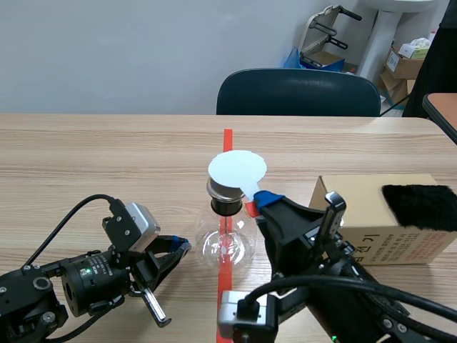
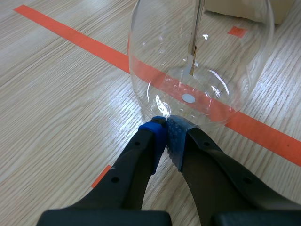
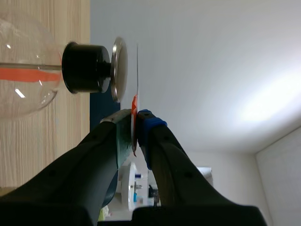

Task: Do the electroscope experiment

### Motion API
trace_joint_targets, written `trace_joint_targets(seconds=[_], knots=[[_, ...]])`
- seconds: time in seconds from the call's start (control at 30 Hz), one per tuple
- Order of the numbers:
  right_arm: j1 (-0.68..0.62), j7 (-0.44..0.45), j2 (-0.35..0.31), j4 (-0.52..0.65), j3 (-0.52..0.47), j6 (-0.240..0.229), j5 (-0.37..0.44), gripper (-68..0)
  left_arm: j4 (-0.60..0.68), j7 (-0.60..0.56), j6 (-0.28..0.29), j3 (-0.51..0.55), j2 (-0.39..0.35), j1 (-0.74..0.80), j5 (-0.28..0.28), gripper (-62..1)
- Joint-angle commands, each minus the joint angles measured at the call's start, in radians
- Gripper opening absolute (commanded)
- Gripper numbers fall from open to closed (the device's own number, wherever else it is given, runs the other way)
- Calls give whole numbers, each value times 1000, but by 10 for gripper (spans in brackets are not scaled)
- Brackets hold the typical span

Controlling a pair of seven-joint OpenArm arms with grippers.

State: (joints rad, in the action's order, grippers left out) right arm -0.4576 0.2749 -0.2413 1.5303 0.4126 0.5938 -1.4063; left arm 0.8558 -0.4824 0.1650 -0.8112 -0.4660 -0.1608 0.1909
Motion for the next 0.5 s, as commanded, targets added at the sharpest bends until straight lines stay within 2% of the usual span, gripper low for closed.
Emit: trace_joint_targets(seconds=[0.0,0.47], knots=[[17,-26,-3,15,-8,10,3,-660,14,-14,2,2,2,-3,6,-580],[17,-465,-3,15,-8,10,3,-660,14,-14,2,2,2,-3,6,-580]])
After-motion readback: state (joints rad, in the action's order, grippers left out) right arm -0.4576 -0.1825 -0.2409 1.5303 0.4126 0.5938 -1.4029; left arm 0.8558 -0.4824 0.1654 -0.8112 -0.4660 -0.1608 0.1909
